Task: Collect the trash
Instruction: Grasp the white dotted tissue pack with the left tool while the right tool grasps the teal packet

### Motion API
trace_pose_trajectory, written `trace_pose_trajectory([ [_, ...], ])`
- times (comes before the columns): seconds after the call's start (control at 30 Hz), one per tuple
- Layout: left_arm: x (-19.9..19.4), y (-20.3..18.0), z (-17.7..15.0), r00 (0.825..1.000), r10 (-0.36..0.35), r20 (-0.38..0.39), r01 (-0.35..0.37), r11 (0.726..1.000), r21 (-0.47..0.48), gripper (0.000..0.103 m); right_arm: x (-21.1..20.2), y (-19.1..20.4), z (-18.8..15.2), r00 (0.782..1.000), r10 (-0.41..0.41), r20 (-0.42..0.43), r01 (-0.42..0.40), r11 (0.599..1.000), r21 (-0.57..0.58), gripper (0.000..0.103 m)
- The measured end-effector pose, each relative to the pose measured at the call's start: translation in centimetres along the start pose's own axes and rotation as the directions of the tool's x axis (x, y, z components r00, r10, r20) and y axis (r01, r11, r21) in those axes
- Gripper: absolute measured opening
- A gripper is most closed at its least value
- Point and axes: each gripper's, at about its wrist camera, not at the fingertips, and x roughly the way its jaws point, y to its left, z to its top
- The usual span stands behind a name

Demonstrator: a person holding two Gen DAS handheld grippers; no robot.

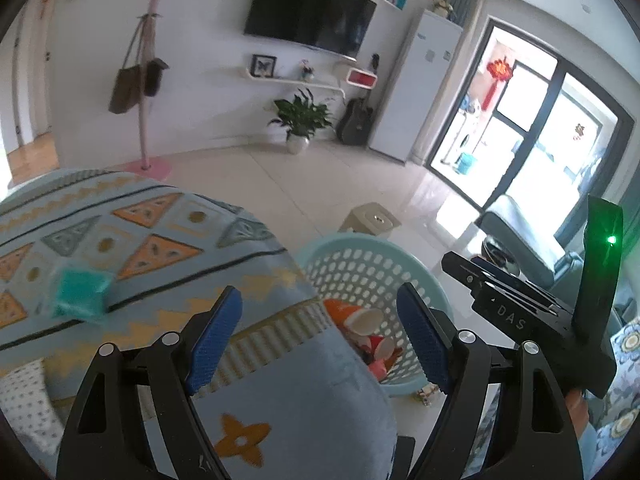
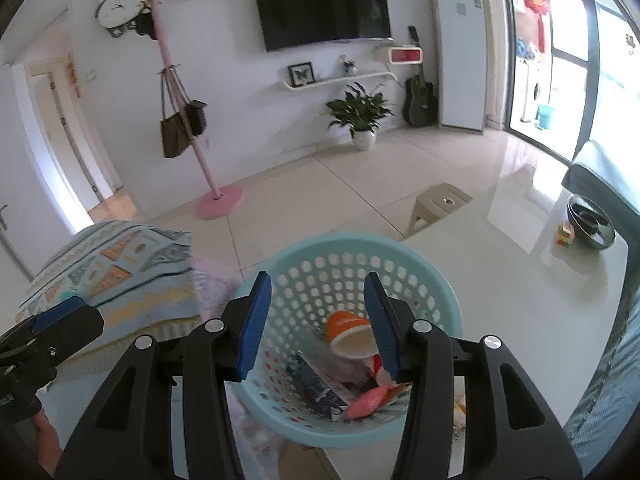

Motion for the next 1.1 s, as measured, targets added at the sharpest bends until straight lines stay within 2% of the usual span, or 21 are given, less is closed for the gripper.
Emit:
trace_pose_trajectory([
  [0.1, -1.8, 1.1, -0.1, 0.999, 0.018, 0.028, -0.018, 1.0, -0.02, 0.078, -0.6, 1.5, 0.2, 1.0, 0.025, 0.007, -0.025, 0.999, -0.02, 0.045],
  [0.23, -4.6, 3.3, -1.0, 0.997, 0.037, 0.067, -0.031, 0.995, -0.094, 0.078, -1.2, 3.4, 0.4, 0.997, 0.07, 0.014, -0.069, 0.997, -0.045, 0.046],
  [0.57, -11.7, 10.5, -3.1, 0.974, 0.189, 0.126, -0.16, 0.964, -0.212, 0.078, -2.2, 11.3, 0.6, 0.98, 0.2, 0.013, -0.195, 0.967, -0.163, 0.057],
  [0.7, -13.8, 13.5, -4.1, 0.961, 0.247, 0.125, -0.214, 0.949, -0.23, 0.078, -1.9, 15.8, 0.5, 0.964, 0.266, -0.019, -0.263, 0.936, -0.235, 0.06],
  [0.83, -14.4, 15.7, -5.1, 0.956, 0.277, 0.095, -0.247, 0.938, -0.243, 0.078, -0.4, 20.2, 0.1, 0.945, 0.317, -0.081, -0.327, 0.902, -0.281, 0.061],
  [0.93, -13.4, 17.1, -6.1, 0.963, 0.268, 0.038, -0.252, 0.939, -0.233, 0.078, 1.3, 22.9, -0.7, 0.933, 0.331, -0.138, -0.358, 0.885, -0.297, 0.061],
  [1.1, -11.8, 17.8, -6.9, 0.965, 0.264, 0.0, -0.259, 0.948, -0.187, 0.08, 4.1, 26.7, -1.9, 0.909, 0.348, -0.229, -0.406, 0.862, -0.304, 0.061],
])
